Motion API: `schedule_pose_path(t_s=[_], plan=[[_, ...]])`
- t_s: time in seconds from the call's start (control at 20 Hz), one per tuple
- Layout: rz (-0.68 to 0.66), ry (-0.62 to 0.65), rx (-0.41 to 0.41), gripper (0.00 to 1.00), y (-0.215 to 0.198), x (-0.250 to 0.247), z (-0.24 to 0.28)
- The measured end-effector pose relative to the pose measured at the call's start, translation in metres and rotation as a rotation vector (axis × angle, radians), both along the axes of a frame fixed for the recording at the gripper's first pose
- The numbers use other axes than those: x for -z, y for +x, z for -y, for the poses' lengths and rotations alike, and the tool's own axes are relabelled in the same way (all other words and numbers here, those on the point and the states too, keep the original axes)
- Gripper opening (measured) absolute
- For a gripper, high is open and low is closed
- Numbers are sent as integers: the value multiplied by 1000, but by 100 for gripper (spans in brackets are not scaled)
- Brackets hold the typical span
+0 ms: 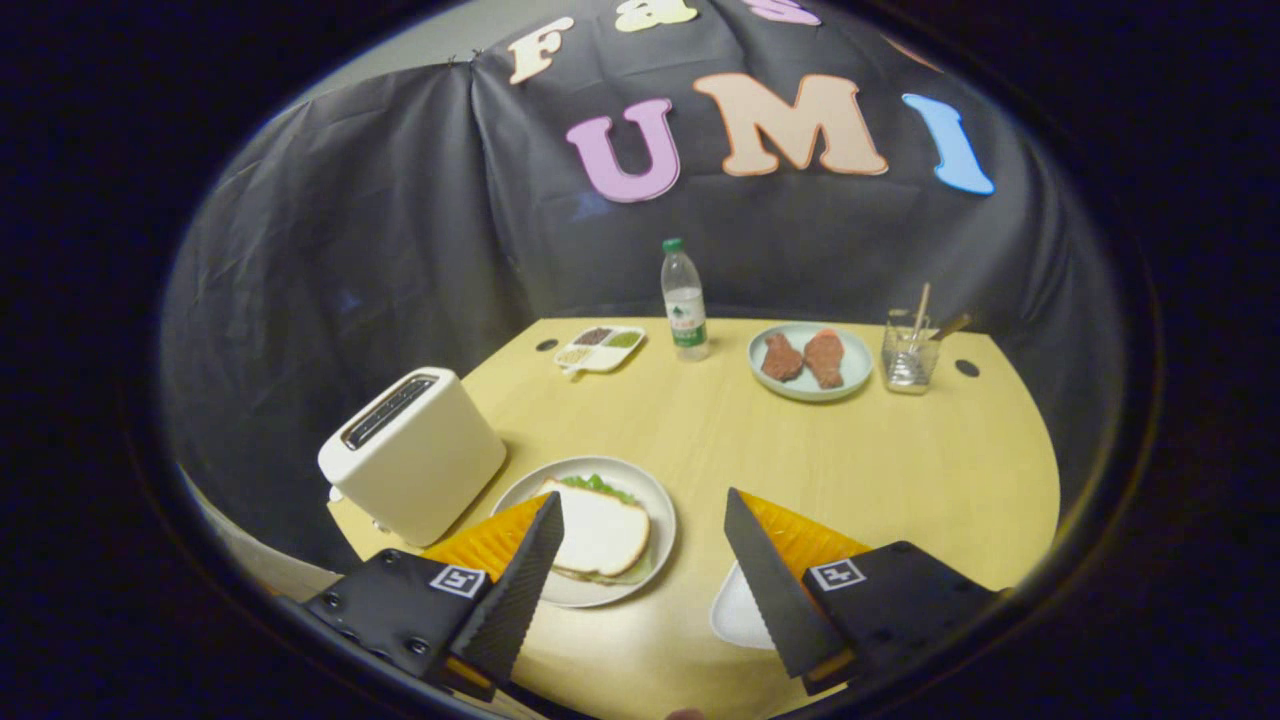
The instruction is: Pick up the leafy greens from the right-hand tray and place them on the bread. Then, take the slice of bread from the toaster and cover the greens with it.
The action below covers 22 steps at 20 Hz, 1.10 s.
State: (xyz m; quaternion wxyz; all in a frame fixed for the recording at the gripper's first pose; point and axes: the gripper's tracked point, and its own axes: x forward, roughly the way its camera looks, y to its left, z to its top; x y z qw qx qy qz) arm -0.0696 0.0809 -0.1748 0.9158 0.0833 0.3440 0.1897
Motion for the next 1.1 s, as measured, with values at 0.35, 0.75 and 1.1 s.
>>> schedule_pose_path(t_s=[0.35, 0.75, 1.1], plan=[[252, -47, 156, 100, 27, -81, 69], [424, -66, 271, 100, 45, -130, 120], [497, -65, 325, 100, 48, -153, 142]])
